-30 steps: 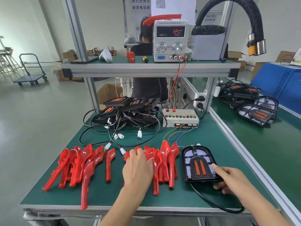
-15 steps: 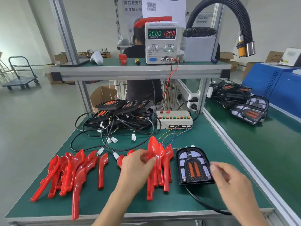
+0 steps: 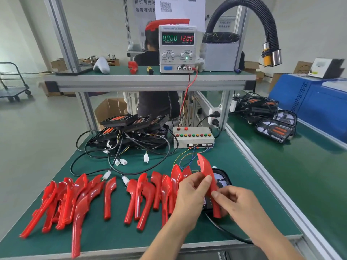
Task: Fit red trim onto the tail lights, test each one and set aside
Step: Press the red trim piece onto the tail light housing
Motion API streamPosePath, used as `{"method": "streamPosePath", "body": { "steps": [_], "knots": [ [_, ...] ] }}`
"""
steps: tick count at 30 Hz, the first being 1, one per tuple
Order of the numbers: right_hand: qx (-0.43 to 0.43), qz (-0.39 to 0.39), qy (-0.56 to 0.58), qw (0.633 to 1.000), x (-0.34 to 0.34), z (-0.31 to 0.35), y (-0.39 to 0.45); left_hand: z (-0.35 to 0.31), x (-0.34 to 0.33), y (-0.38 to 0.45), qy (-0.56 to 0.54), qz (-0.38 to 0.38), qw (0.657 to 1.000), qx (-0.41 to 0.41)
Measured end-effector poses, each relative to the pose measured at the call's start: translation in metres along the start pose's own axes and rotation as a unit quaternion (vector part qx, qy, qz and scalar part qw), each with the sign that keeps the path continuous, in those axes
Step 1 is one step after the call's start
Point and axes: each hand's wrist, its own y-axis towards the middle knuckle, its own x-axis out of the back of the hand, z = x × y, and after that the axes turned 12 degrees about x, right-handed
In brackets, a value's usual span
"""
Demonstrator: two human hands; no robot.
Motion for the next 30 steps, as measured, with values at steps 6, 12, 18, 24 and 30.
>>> {"method": "streamPosePath", "body": {
  "steps": [6, 12, 18, 24, 30],
  "knots": [
    [0.020, -0.071, -0.283, 0.956, 0.020, -0.017, 0.047, -0.006, 0.005, 0.022, 0.211, -0.146, 0.965, 0.062],
    [-0.034, 0.010, -0.464, 0.885, 0.019, -0.039, 0.078, -0.003, 0.003, 0.029, 0.514, -0.109, 0.844, 0.110],
    [-0.029, 0.019, -0.523, 0.852, 0.017, -0.035, 0.068, -0.009, -0.013, 0.035, 0.544, -0.062, 0.824, 0.148],
    [-0.044, 0.027, -0.541, 0.840, 0.019, -0.035, 0.057, -0.012, -0.008, 0.045, 0.443, -0.065, 0.869, 0.212],
    [-0.059, 0.034, -0.552, 0.831, 0.021, -0.039, 0.054, -0.003, -0.014, 0.052, 0.296, -0.052, 0.919, 0.256]
  ]
}}
